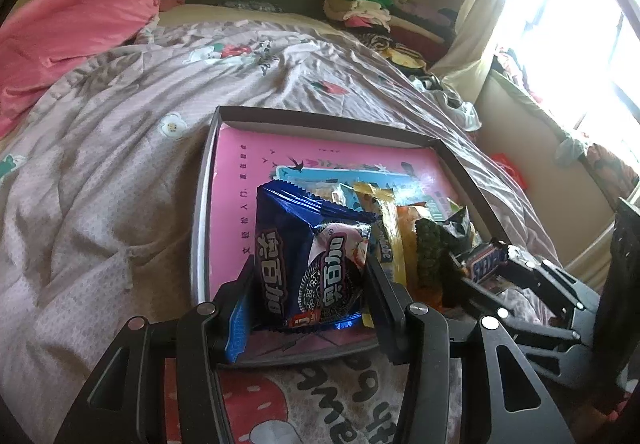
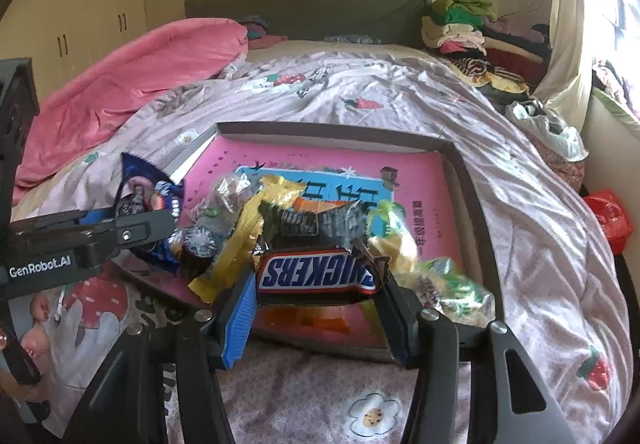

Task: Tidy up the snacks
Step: 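Carry the biscuit packet with the left tool while the right tool carries the Snickers over the box, then open the left tool to drop the biscuit packet in the box while the right tool releases the Snickers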

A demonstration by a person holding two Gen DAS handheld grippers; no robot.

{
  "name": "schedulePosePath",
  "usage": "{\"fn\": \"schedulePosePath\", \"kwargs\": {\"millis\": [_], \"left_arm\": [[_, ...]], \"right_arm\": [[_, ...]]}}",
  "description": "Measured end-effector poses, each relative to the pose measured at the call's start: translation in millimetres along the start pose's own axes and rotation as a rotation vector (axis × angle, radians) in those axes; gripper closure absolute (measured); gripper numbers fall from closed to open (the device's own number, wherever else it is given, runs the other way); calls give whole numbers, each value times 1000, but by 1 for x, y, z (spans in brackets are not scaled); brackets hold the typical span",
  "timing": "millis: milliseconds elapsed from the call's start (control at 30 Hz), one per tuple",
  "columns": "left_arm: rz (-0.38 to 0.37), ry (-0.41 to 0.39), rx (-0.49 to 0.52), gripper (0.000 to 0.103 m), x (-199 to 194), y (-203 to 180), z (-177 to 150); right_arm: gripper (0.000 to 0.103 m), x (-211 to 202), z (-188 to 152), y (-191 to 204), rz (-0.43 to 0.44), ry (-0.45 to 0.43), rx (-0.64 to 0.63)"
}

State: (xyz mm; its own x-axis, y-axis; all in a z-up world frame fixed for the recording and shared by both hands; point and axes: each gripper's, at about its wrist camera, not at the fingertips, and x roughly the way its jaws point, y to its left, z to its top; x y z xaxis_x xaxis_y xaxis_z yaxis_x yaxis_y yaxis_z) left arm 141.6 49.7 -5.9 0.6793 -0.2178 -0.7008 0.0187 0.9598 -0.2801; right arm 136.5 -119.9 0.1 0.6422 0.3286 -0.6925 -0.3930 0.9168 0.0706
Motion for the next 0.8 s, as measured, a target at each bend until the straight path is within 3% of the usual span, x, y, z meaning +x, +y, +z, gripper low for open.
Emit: {"fn": "schedulePosePath", "kwargs": {"millis": [500, 800], "left_arm": [[-11, 11, 6, 51, 4, -4, 0], [-12, 5, 7, 50, 2, -5, 0]], "right_arm": [[44, -5, -5, 6, 11, 15, 4], [35, -20, -1, 0, 5, -18, 25]]}}
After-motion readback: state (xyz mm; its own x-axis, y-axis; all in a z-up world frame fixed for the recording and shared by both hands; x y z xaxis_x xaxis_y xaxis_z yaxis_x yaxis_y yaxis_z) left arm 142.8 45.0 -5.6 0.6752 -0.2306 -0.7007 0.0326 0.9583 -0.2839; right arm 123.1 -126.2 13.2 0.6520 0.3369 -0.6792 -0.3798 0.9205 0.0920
